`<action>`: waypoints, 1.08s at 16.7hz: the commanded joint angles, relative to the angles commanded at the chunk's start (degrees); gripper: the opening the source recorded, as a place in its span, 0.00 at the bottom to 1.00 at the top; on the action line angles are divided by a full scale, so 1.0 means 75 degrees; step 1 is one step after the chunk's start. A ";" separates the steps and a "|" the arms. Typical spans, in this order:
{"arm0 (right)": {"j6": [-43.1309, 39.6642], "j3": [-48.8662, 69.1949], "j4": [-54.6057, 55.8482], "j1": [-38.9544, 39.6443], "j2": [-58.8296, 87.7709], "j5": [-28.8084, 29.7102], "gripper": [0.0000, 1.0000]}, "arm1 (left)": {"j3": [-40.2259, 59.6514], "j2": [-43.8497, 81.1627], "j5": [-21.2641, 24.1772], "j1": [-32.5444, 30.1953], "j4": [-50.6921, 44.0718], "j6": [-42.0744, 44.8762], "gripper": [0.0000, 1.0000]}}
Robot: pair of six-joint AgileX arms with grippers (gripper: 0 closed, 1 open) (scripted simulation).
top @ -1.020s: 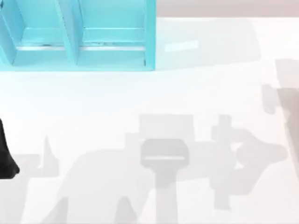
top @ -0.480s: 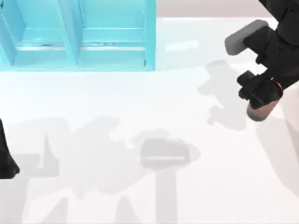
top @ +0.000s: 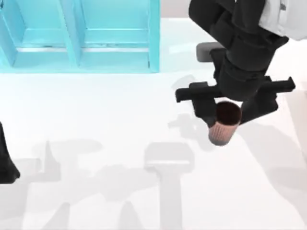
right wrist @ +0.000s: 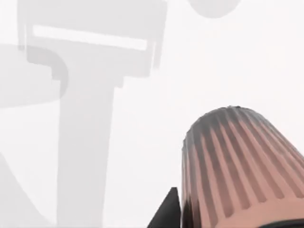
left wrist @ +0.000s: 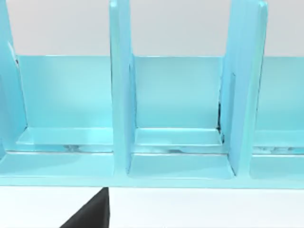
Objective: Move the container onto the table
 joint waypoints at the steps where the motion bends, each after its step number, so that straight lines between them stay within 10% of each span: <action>1: 0.0444 -0.0002 -0.0020 0.0134 0.0036 0.0001 0.00 | 0.0000 0.0000 0.0000 0.0000 0.0000 0.0000 1.00; 18: 0.1474 -0.1374 0.1421 0.0447 0.0238 0.0004 0.00 | 0.0000 0.0000 0.0000 0.0000 0.0000 0.0000 1.00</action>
